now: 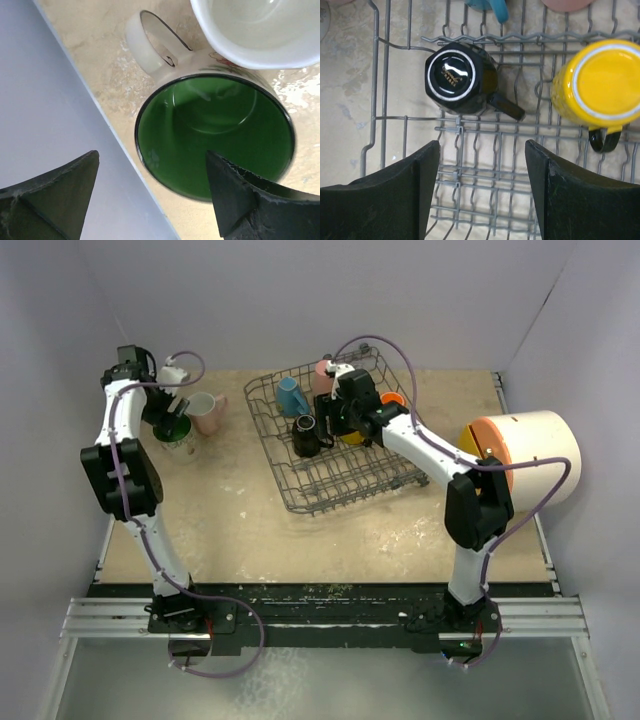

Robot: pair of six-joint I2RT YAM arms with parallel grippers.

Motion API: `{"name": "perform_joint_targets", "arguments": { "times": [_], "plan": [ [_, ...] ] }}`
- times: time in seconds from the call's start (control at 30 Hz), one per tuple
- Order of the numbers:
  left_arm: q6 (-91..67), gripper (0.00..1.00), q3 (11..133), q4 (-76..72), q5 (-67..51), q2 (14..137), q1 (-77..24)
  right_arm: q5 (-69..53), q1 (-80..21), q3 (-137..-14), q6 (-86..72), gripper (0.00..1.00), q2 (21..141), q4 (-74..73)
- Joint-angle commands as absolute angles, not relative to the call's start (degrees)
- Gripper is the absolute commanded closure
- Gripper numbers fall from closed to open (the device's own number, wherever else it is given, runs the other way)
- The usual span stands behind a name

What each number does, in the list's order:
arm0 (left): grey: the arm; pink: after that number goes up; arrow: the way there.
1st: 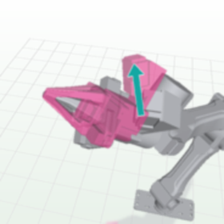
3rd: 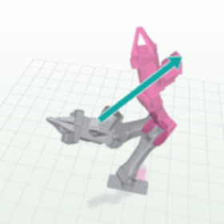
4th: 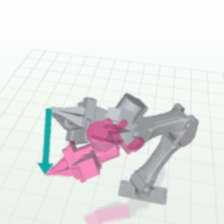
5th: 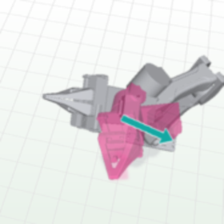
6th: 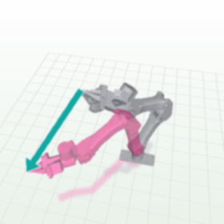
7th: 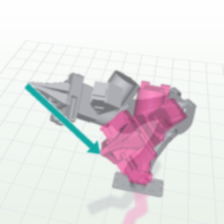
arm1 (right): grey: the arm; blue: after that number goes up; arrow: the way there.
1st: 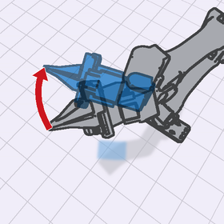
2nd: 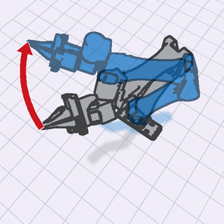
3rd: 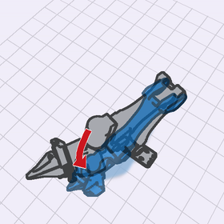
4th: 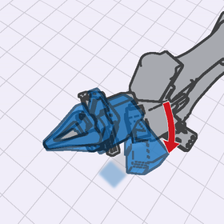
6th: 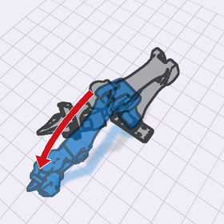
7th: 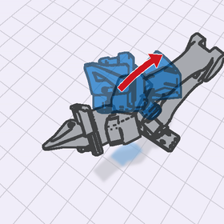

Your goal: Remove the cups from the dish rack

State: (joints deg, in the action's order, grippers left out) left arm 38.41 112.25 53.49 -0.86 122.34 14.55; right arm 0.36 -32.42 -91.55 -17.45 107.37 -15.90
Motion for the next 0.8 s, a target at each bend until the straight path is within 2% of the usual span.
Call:
{"name": "perform_joint_targets", "arguments": {
  "times": [0.0, 0.17, 0.2, 0.23, 0.57, 0.77],
  "plan": [
    [36.4, 0.1, 112.6, 52.9, -6.2, 113.5, 14.9, -4.3, -31.7, -95.9, -10.7, 0.28, 109.3, -12.9],
    [35.2, 0.08, 109.5, 55.0, -11.9, 106.7, 14.9, -4.4, -31.7, -97.5, -5.8, 0.29, 113.2, -14.0],
    [35.2, 0.02, 108.8, 55.3, -13.0, 105.3, 14.9, -4.5, -31.7, -97.1, -4.7, 0.29, 113.5, -13.4],
    [35.2, 0.0, 107.9, 55.8, -14.2, 103.7, 14.8, -4.9, -31.8, -96.5, -3.5, 0.29, 113.6, -12.6],
    [34.0, 0.01, 99.1, 56.5, -21.6, 88.8, 14.9, -8.1, -31.7, -99.1, 5.1, 0.31, 118.7, -13.3],
    [34.1, 0.01, 97.7, 58.1, -24.3, 85.3, 14.9, -11.7, -31.8, -99.7, 7.5, 0.35, 121.8, -13.6]
  ]
}}
